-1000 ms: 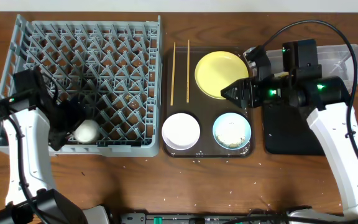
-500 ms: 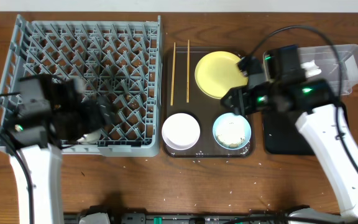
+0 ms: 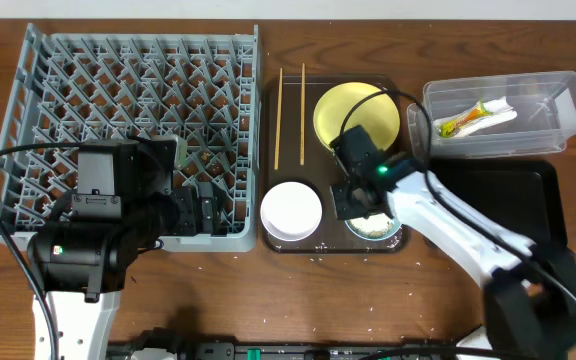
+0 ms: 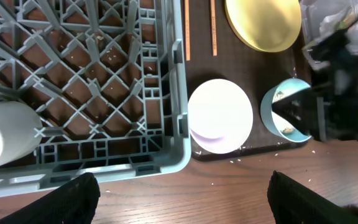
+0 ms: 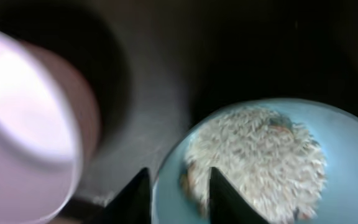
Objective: Sort waste into correct bins and load items into the dishwasher
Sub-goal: 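Grasp rim of blue rice bowl with right gripper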
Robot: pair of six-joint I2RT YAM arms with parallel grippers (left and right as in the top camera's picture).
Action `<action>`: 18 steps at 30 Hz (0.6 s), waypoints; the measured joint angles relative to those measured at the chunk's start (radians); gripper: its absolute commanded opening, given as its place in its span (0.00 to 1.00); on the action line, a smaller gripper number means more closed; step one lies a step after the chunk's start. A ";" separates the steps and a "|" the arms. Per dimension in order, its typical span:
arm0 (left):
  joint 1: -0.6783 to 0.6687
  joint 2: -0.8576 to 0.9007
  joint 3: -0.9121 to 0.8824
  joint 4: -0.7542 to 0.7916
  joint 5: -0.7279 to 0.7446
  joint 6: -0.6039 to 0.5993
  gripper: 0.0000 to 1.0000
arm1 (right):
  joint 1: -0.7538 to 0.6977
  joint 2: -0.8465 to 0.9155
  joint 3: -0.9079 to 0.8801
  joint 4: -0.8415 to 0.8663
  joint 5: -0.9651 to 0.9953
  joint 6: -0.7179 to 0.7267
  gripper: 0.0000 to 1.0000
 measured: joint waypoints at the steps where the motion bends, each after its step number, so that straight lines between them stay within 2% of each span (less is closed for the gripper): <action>1: 0.000 0.000 0.000 0.000 -0.001 0.000 0.87 | 0.000 0.023 0.000 0.010 0.005 0.003 0.15; 5: 0.000 0.000 0.000 -0.001 -0.005 0.000 0.87 | 0.000 0.071 -0.001 0.027 0.015 0.014 0.02; 15: 0.000 0.000 0.000 -0.010 -0.007 0.000 0.87 | 0.000 0.078 -0.001 0.052 0.069 0.033 0.06; 18: 0.000 0.000 0.000 -0.010 -0.007 0.000 0.87 | 0.000 0.100 0.000 0.064 0.078 0.036 0.01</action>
